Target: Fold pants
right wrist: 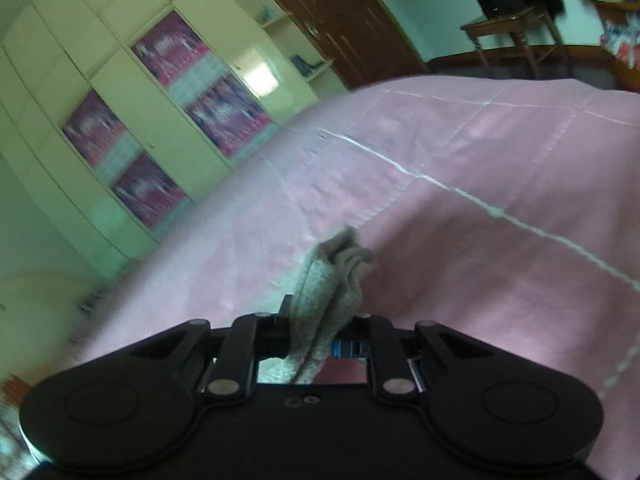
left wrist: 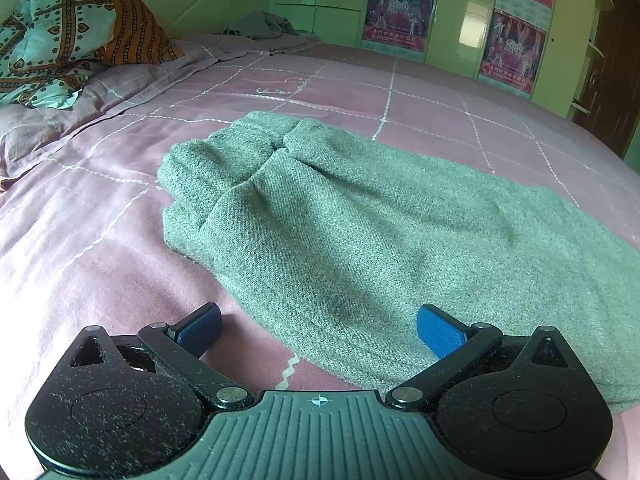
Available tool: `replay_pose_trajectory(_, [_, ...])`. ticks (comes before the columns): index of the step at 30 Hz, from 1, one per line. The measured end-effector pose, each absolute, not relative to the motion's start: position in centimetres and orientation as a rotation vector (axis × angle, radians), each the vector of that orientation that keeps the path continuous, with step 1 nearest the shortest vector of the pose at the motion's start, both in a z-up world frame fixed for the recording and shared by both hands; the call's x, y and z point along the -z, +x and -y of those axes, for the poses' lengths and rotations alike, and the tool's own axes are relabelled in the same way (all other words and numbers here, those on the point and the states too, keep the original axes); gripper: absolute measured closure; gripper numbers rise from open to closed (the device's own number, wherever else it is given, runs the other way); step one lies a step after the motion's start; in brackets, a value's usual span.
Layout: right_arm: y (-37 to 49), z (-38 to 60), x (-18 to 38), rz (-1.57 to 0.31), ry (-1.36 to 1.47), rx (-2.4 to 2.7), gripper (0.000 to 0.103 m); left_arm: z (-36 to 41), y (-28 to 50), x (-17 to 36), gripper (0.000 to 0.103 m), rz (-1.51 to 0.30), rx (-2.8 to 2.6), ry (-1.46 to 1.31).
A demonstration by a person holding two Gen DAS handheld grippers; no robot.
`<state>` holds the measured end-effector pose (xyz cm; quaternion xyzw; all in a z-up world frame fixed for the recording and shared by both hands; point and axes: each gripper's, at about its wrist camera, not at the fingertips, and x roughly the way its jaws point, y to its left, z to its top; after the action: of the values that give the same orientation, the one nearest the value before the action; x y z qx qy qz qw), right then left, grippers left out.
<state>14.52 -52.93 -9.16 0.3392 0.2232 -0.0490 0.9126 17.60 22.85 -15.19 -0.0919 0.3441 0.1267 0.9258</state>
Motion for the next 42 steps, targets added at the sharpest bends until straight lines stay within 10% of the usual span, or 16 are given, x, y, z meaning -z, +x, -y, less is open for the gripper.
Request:
replay_pose_trajectory(5, [15.5,54.1,12.3,-0.581,0.828,0.138,0.081,-23.0,17.5,15.3,0.000,-0.697,-0.257,-0.194])
replay_pose_trajectory(10, [13.2,54.3,12.7,-0.514,1.022,0.062,0.044,-22.9,17.5,15.5,0.000,-0.685,-0.259,-0.194])
replay_pose_trajectory(14, [12.7,53.7,13.0,-0.524,1.075,0.032,0.046,-22.9,17.4,15.6,0.000,-0.691,-0.257,-0.195])
replay_pose_trajectory(20, [13.4,53.2,12.7,-0.545,1.025,0.231,0.087,-23.0,17.5,15.6,0.000,-0.688,-0.254,-0.199])
replay_pose_trajectory(42, [26.8,26.9,3.4,-0.568,0.444,-0.157,0.088,-24.2,7.3,13.6,0.000,-0.612,-0.388,-0.380])
